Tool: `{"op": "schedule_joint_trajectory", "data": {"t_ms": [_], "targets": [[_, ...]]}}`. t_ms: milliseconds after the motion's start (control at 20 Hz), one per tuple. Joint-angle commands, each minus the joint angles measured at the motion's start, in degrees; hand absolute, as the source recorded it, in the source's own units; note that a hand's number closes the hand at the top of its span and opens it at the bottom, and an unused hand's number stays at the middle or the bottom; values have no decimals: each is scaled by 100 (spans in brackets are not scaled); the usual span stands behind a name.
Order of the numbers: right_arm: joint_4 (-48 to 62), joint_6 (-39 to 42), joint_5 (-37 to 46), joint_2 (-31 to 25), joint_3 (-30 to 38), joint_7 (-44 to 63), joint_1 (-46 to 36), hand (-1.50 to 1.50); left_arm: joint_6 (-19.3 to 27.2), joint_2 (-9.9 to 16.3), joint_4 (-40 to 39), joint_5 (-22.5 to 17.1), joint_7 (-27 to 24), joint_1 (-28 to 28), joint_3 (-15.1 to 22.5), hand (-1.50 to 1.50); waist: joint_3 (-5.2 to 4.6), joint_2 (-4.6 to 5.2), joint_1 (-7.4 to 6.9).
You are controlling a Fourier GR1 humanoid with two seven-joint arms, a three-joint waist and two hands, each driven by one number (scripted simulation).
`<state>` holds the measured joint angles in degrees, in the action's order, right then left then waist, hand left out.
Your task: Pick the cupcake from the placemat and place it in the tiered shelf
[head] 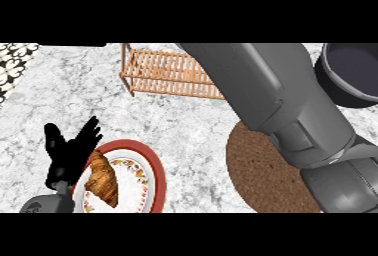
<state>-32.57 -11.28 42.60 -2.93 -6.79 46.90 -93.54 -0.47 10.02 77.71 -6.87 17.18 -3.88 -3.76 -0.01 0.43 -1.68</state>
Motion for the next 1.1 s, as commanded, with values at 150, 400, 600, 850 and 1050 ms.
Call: {"op": "schedule_joint_trajectory", "data": {"t_ms": [150, 400, 600, 850, 1050], "targets": [[395, -421, 52, -184, 218, -868, 248, 150, 33, -4, 216, 74, 120, 117, 53, 0, -2, -13, 27], [939, -275, -28, -152, 461, -1053, -251, 150, -123, -31, 101, 38, -130, 232, 48, 0, -6, 10, -47], [910, -550, 153, 151, 338, -1039, -29, 150, -138, 29, 30, -38, -55, 177, -91, 0, -6, -7, 13], [769, -1105, -104, -213, 818, -929, -24, 150, -21, -43, 94, 53, 58, 74, -6, 0, 0, -3, 0], [668, -1592, -214, 9, 1015, -928, 19, -150, -108, 39, -352, -37, -63, -204, -201, 0, -5, 9, 39]]}}
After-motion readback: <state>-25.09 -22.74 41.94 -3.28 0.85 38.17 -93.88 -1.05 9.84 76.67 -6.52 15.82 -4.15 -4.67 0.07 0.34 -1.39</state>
